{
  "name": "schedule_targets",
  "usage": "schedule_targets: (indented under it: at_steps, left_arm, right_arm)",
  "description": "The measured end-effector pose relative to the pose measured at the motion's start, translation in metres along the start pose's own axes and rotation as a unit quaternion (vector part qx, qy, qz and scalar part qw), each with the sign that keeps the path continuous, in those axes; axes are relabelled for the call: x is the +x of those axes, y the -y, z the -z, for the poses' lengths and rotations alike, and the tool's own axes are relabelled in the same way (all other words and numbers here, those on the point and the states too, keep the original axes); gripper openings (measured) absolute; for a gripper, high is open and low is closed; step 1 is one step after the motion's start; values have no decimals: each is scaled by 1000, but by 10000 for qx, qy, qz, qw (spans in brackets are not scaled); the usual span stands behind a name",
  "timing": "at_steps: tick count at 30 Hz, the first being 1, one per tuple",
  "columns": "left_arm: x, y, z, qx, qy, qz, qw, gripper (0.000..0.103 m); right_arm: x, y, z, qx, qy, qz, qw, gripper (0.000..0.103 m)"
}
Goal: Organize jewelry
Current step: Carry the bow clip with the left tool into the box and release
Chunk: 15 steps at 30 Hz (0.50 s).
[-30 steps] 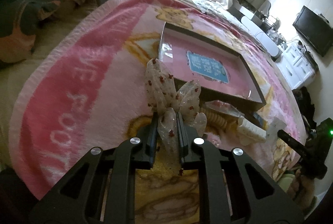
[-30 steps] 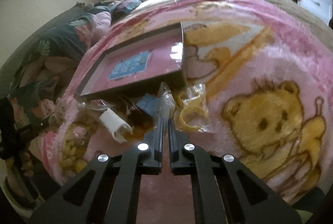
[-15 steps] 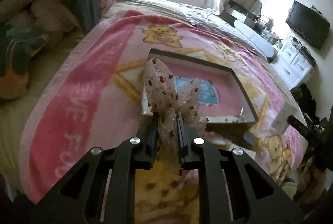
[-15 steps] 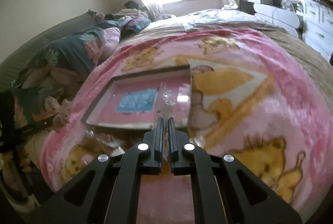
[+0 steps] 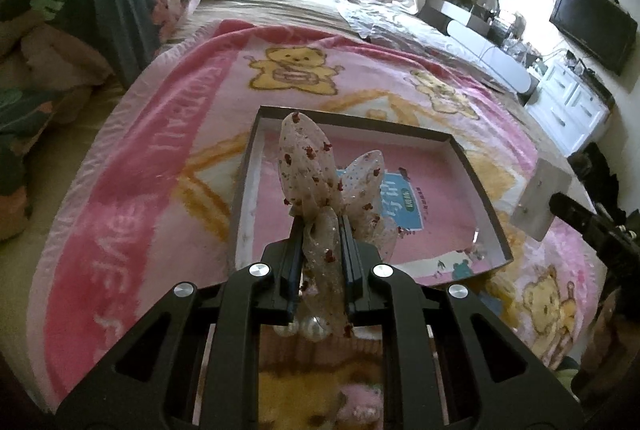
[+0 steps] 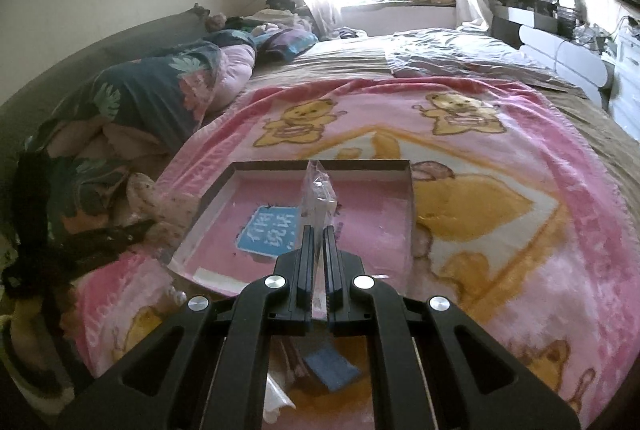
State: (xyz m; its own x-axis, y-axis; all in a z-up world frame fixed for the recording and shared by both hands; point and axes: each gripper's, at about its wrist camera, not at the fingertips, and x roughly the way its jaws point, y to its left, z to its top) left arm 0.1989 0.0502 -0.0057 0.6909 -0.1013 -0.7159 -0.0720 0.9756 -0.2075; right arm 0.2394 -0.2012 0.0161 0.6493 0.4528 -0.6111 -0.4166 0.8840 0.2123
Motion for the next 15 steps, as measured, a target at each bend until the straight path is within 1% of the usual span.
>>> schedule_targets:
  at_steps: [5, 9, 14, 15]
  left_arm:
    - [25, 2, -5, 48, -154, -96, 9998, 10]
    - [43, 0, -5, 76, -283, -173, 9994, 11]
    - [56, 0, -2, 162, -363, -265, 9989, 14]
    - [57, 0, 0, 169, -372, -288, 9987, 17]
  right_arm:
    - [24, -6, -6, -93, -216, -188, 9995, 4]
    - [42, -5, 0, 94, -304, -400, 9987, 4]
    - [62, 0, 15, 129, -539, -376, 9978, 4]
    - [66, 4, 18, 182, -614, -354, 9973, 4]
